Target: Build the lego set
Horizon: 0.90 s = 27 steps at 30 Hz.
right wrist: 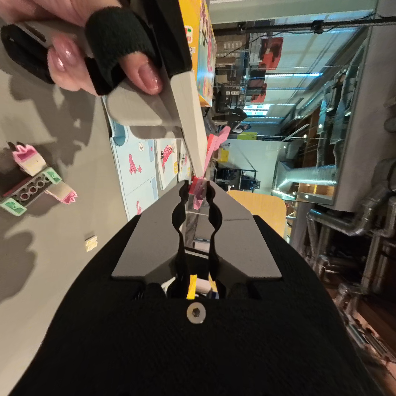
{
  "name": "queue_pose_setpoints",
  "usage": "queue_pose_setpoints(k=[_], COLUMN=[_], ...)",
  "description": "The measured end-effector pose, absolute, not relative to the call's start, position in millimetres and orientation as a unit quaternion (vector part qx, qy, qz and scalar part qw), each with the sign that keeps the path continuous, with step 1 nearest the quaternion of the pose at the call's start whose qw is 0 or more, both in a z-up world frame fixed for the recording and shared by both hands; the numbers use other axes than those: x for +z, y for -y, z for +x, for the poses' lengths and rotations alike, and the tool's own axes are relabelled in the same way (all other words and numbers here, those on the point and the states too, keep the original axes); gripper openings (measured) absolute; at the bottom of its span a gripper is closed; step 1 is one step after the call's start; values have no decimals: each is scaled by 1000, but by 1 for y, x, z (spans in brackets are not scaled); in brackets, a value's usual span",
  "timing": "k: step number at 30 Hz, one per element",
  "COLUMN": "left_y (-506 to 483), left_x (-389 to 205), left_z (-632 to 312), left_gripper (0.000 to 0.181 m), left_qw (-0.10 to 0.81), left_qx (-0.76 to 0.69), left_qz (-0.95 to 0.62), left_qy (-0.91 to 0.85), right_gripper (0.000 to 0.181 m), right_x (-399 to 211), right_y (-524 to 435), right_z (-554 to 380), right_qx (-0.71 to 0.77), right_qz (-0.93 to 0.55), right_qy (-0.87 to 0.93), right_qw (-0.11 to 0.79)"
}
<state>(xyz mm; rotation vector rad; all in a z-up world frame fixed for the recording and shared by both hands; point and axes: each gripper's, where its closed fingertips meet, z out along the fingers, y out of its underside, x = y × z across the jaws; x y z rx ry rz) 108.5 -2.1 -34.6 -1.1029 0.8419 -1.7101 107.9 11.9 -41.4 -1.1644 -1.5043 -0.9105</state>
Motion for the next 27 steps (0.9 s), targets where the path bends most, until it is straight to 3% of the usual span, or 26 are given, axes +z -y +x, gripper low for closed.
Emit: queue_pose_setpoints(k=[27], left_y=[-7], left_x=[-27], left_z=[99], left_gripper=[33], left_qw=[464], left_qx=[-706], left_qz=[-437], left_qy=[-309], right_gripper=[14], right_x=[-37], right_y=[-18], right_z=[99], right_qx=[-354], right_qz=[-528], right_qy=[539], right_qw=[554])
